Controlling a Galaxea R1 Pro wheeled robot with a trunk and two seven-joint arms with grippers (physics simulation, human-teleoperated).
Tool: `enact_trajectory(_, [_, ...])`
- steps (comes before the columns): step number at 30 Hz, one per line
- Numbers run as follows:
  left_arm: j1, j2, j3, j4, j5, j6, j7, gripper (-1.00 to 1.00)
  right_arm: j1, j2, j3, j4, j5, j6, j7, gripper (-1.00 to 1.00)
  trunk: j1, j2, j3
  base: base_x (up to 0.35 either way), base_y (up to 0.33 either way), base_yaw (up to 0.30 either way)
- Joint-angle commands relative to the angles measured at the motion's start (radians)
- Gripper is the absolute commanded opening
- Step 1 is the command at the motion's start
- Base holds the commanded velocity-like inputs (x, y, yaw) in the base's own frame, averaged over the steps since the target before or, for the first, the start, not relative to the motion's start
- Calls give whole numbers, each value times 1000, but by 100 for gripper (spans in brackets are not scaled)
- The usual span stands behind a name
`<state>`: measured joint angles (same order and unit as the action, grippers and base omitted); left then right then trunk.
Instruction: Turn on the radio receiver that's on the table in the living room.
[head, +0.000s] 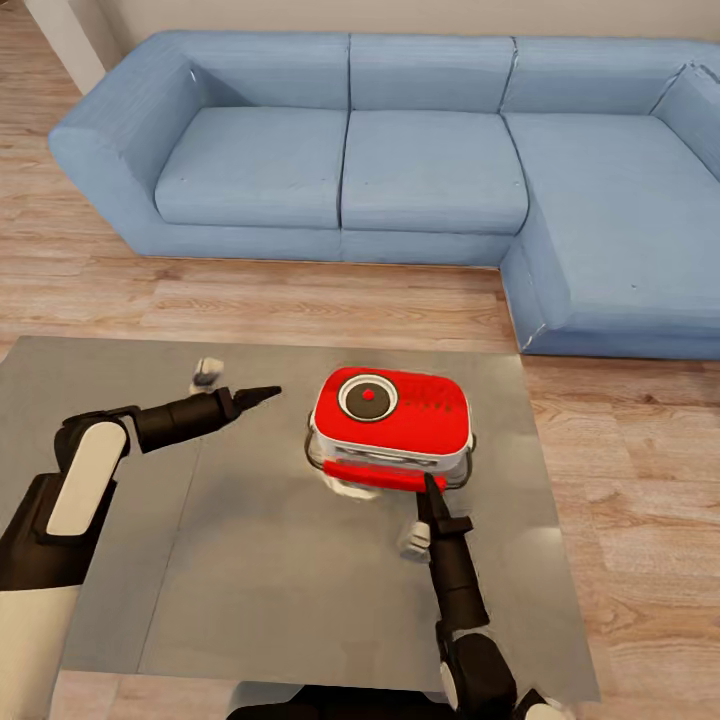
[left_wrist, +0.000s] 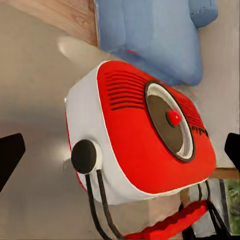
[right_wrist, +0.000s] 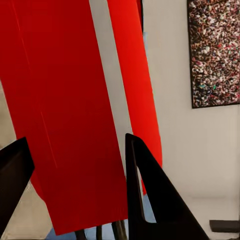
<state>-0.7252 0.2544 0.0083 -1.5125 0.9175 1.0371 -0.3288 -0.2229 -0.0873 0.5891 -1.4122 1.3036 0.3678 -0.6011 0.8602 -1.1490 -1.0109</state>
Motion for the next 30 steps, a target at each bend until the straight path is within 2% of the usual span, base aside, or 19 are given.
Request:
enact_trajectory(1, [-2, 0, 0, 0, 7, 0, 0, 100, 7, 0, 6, 13, 9, 4, -16, -100, 0, 0, 0, 0, 0, 0])
enact_trajectory(3, [-7, -1, 0, 0, 24, 0, 2, 100, 28, 0, 38, 68, 8, 4, -79, -100, 0, 0, 0, 0, 0, 0])
enact_trajectory(4, [-9, -2, -1, 0, 29, 0, 2, -100, 34, 0, 52, 91, 7, 4, -106, -100, 0, 0, 0, 0, 0, 0])
enact_trajectory(8, [-11, -4, -1, 0, 36, 0, 3, -100, 43, 3, 76, 159, 6, 4, -153, -100, 0, 0, 0, 0, 0, 0])
enact_trajectory(11, [-11, -5, -1, 0, 40, 0, 4, -100, 45, 6, 80, 206, 6, 4, -165, -100, 0, 0, 0, 0, 0, 0])
enact_trajectory(12, [-11, -25, -1, 0, 49, 0, 4, -100, 45, 8, 82, 243, 7, 3, -188, -100, 0, 0, 0, 0, 0, 0])
enact_trajectory(15, [-11, -56, -3, 0, 53, 1, 5, -100, 45, 9, 85, 251, 8, 4, -205, -100, 0, 0, 0, 0, 0, 0])
enact_trajectory(21, [-11, -126, -16, 1, 54, 3, 11, -100, 45, 12, 132, 268, 5, 18, -212, -100, 0, 0, 0, 0, 0, 0])
enact_trajectory(22, [-11, -142, -34, 1, 55, 3, 24, -100, 45, 12, 146, 273, 5, 30, -213, -100, 0, 0, 0, 0, 0, 0])
enact_trajectory(26, [-11, -165, -93, 3, 60, 8, 96, -100, 45, 13, 169, 276, 7, 42, -215, -100, 0, 0, 0, 0, 0, 0])
enact_trajectory(29, [-11, -173, -121, 6, 64, 10, 128, -100, 45, 11, 171, 271, 7, 65, -247, -100, 0, 0, 0, 0, 0, 0])
enact_trajectory(30, [-11, -174, -149, 7, 65, 10, 136, -100, 45, 10, 171, 270, 5, 72, -264, -100, 0, 0, 0, 0, 0, 0])
